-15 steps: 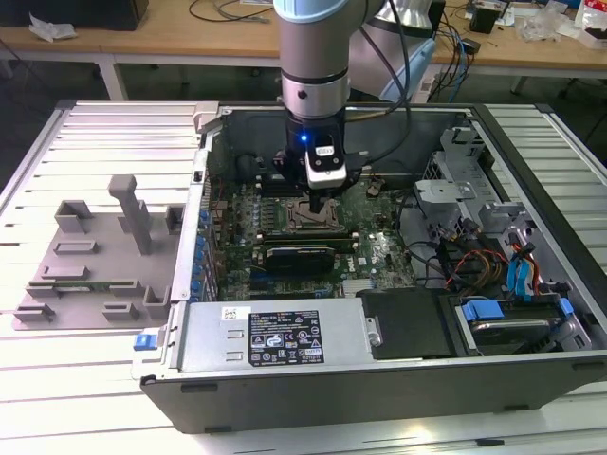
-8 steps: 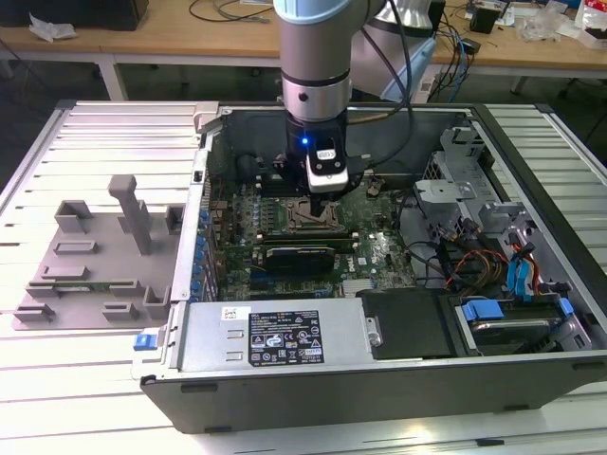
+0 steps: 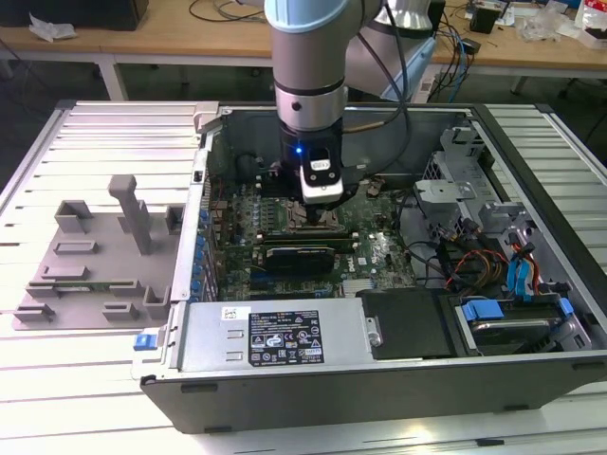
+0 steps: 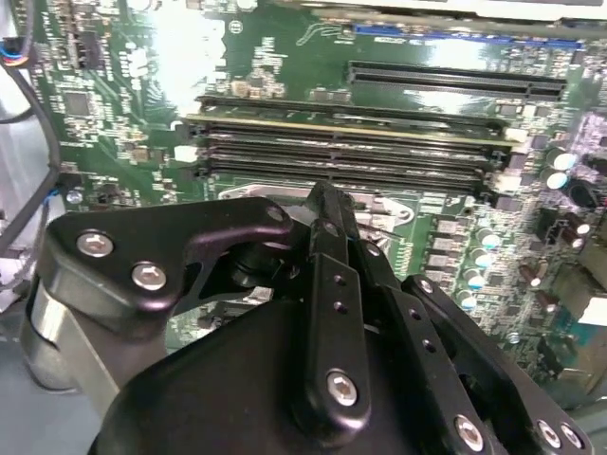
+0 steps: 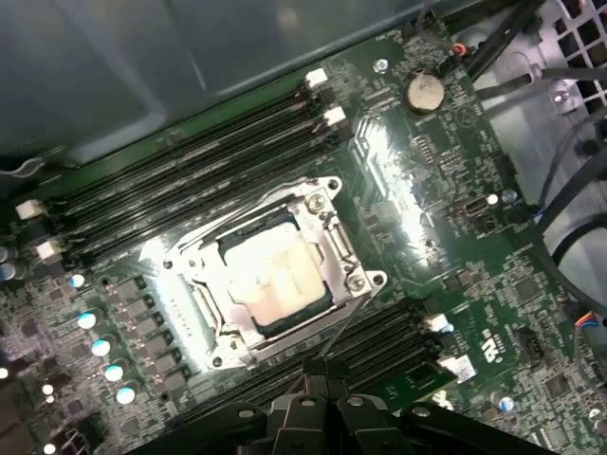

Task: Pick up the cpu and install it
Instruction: 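Install the second cpu locking lever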

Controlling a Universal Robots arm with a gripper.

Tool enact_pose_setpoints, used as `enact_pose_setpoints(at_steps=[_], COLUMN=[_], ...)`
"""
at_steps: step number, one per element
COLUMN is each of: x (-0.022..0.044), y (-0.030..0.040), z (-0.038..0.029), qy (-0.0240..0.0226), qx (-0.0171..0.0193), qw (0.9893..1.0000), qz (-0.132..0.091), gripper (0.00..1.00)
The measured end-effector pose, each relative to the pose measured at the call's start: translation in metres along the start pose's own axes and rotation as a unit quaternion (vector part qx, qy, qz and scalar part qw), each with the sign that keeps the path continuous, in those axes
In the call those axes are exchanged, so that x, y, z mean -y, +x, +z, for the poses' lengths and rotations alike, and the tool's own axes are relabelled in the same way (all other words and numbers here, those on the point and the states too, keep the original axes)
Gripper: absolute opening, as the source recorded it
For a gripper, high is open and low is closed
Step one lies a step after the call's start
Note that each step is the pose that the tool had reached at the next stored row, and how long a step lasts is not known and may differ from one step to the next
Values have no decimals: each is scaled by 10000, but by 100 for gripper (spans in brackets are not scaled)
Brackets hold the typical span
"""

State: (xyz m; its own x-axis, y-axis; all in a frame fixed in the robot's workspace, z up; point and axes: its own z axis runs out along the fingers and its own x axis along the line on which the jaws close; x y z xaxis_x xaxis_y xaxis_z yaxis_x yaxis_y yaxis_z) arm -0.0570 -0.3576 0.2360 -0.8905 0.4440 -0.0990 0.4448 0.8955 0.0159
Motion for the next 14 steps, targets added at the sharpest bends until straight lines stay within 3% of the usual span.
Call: enact_pose_setpoints(at_steps=[2, 14], x=[30, 60], y=[63, 130], z=[31, 131], qy=[-1, -1], qx=[3, 4], qw=[10000, 10000], qz=[1, 1], gripper=[11, 11])
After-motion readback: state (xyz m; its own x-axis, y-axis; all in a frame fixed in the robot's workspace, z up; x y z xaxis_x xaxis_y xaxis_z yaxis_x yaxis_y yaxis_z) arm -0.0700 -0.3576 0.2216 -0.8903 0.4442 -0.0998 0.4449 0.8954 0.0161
